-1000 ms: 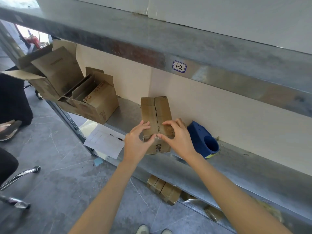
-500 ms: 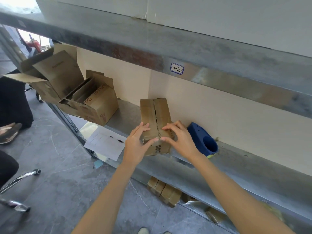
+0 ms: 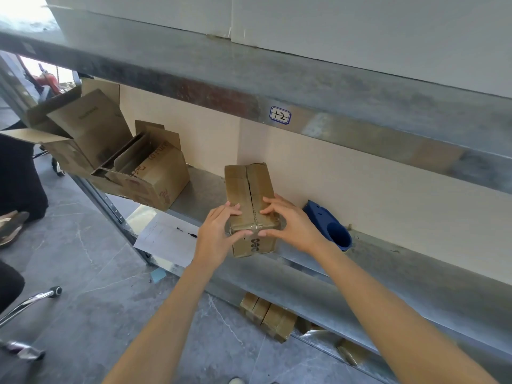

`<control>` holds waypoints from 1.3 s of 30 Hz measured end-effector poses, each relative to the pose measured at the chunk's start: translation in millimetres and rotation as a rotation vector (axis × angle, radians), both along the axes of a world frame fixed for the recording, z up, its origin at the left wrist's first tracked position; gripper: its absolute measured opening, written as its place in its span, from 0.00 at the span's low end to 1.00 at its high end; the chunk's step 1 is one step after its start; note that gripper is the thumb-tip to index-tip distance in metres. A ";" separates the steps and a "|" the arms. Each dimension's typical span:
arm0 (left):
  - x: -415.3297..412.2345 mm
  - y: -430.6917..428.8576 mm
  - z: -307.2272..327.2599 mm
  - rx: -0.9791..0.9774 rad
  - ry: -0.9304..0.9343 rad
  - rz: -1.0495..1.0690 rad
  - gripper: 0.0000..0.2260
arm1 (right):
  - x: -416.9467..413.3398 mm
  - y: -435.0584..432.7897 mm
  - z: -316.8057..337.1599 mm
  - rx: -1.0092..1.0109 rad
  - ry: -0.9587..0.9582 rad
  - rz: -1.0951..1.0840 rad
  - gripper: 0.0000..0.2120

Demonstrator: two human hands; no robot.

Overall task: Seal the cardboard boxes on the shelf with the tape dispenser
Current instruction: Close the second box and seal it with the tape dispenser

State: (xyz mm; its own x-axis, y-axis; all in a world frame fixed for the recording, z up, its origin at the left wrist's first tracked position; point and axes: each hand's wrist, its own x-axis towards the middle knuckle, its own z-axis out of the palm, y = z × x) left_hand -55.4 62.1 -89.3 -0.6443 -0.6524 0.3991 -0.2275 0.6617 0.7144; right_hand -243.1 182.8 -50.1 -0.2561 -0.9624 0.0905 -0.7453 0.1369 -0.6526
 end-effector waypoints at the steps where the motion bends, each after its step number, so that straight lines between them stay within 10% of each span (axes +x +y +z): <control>1: -0.4 -0.8 -0.4 -0.028 -0.008 -0.001 0.24 | -0.1 0.3 -0.4 -0.005 0.015 0.001 0.23; 23: 19.0 -29.9 9.4 -0.116 -0.148 -0.184 0.25 | -2.6 9.9 8.1 0.141 0.232 0.103 0.28; 33: 24.4 4.0 -3.9 0.006 0.053 0.130 0.18 | 22.2 -0.4 1.0 -0.009 0.266 0.005 0.29; 39: 15.5 21.6 2.3 0.209 0.071 0.172 0.36 | 29.0 -3.8 -7.5 -0.070 0.282 -0.020 0.30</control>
